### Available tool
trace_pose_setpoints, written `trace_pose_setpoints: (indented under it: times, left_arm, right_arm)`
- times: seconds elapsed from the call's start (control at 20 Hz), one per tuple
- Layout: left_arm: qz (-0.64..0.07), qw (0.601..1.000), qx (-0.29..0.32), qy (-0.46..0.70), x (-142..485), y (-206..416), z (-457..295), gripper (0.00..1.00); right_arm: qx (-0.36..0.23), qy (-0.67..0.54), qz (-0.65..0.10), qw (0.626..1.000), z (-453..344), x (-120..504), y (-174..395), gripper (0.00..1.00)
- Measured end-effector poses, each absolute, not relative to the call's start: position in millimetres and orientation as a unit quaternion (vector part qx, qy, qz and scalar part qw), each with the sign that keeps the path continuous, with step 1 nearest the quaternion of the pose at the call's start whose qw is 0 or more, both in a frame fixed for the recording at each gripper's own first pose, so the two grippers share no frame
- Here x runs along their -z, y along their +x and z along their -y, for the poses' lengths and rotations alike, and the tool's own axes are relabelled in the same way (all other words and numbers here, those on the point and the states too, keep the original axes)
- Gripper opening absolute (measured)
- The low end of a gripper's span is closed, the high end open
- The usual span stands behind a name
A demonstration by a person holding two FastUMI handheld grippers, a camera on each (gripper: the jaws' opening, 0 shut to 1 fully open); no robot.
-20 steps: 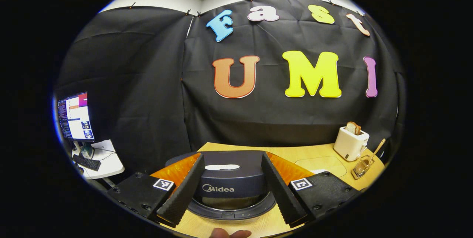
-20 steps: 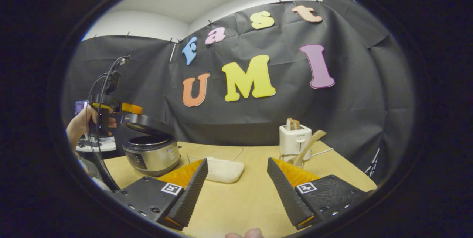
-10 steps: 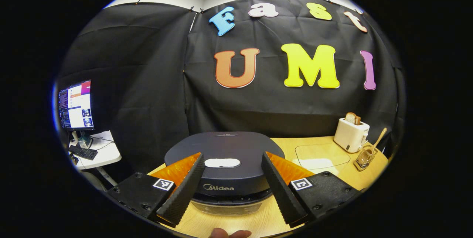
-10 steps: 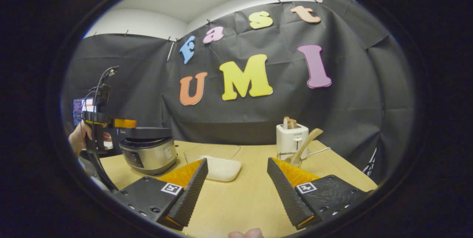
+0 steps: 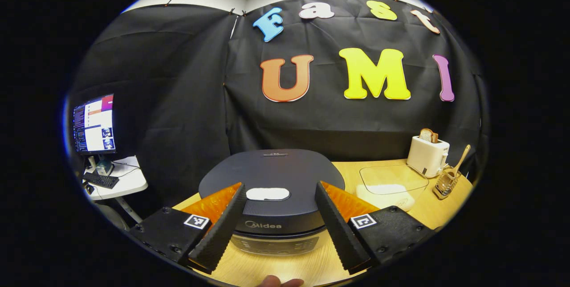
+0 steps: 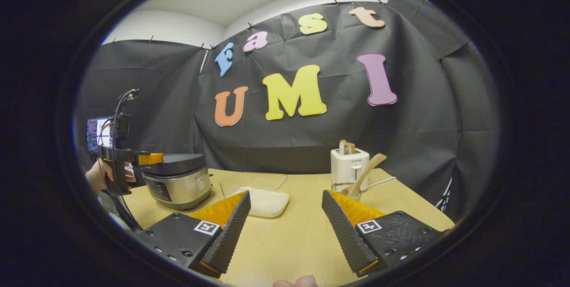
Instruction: Close the left gripper, press the button to open the rice cooker; take a wooden spoon from the chopstick holder with the right hand, scoop a spoonful of rice and pour it into the rice cooker, then put the wooden spoon back into the chopstick holder.
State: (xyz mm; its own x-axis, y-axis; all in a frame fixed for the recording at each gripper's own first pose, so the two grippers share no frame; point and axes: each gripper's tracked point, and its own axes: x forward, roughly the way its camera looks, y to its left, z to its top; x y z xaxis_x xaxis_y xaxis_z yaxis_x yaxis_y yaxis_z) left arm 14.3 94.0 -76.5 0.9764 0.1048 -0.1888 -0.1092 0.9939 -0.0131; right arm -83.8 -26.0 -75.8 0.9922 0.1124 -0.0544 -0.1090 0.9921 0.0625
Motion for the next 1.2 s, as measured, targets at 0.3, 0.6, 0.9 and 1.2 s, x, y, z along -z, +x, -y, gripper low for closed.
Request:
trace_pose_setpoints:
  times: [0.3, 0.6, 0.9, 1.2]
  left_arm:
    - [-0.081, 0.995, -0.049, -0.007, 84.3, 14.3, -93.4, 0.98]
    - [-0.078, 0.994, -0.074, -0.005, 77.9, 11.1, -94.8, 0.96]
    - [-0.045, 0.997, -0.055, -0.029, 44.0, -4.2, -76.7, 0.96]
    - [0.002, 0.999, -0.013, -0.043, 8.2, -39.2, -47.8, 0.97]
  right_arm:
    - [-0.073, 0.032, -0.032, 0.996, 4.4, 79.3, -79.3, 0.92]
    - [-0.044, 0.014, -0.022, 0.999, 5.1, 75.9, -72.0, 0.92]
    - [0.001, -0.004, 0.009, 1.0, 3.6, 50.2, -72.4, 1.0]
    - [0.043, -0.005, 0.054, 0.998, 0.3, 17.2, -90.2, 0.95]
